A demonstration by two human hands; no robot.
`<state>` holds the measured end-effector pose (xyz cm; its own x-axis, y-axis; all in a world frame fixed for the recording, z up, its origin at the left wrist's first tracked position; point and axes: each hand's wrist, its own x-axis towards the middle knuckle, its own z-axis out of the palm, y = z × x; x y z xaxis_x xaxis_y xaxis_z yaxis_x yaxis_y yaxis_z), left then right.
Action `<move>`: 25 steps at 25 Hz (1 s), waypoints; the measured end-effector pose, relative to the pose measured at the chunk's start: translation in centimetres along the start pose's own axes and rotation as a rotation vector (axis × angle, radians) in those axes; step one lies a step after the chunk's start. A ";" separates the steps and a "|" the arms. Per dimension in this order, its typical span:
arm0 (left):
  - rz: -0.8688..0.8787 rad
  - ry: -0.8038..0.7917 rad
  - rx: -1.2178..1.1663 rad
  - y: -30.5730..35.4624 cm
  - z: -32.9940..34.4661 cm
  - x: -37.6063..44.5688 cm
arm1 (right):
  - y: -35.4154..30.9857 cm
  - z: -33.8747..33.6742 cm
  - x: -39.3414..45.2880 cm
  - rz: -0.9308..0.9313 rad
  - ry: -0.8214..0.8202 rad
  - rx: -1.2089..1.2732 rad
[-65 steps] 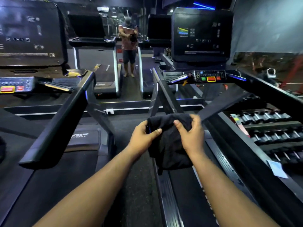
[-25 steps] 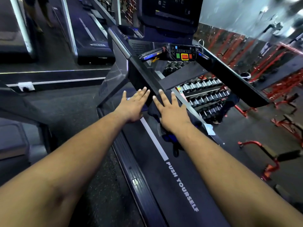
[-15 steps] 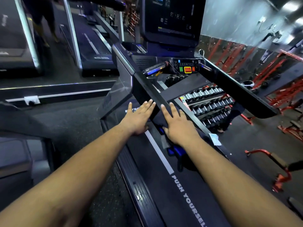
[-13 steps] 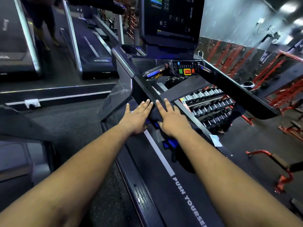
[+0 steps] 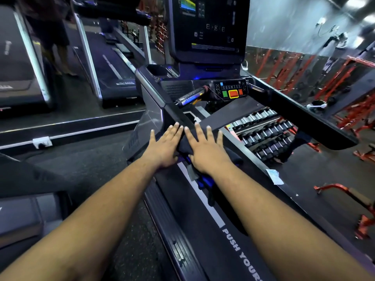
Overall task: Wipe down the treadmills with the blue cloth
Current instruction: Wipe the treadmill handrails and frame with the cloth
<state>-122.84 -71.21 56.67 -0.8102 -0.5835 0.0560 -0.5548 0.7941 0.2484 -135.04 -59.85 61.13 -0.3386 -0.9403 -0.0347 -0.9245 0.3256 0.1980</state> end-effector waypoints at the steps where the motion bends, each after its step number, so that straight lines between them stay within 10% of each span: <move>1: -0.015 -0.004 0.014 -0.5 -0.2 0.4 | -0.3 -0.1 1.4 -0.011 0.005 -0.002; 12: 0.053 0.001 0.223 -5.6 -4.8 7.1 | -0.2 -2.0 8.5 -0.093 -0.125 0.207; 25: 0.699 0.086 0.141 -12.0 -6.7 17.4 | -1.0 -3.8 9.2 -0.046 -0.146 -0.003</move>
<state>-128.98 -92.03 61.19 -0.9702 0.0632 0.2339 0.0648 0.9979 -0.0010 -136.57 -69.16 64.37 -0.3178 -0.9298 -0.1855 -0.9392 0.2819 0.1961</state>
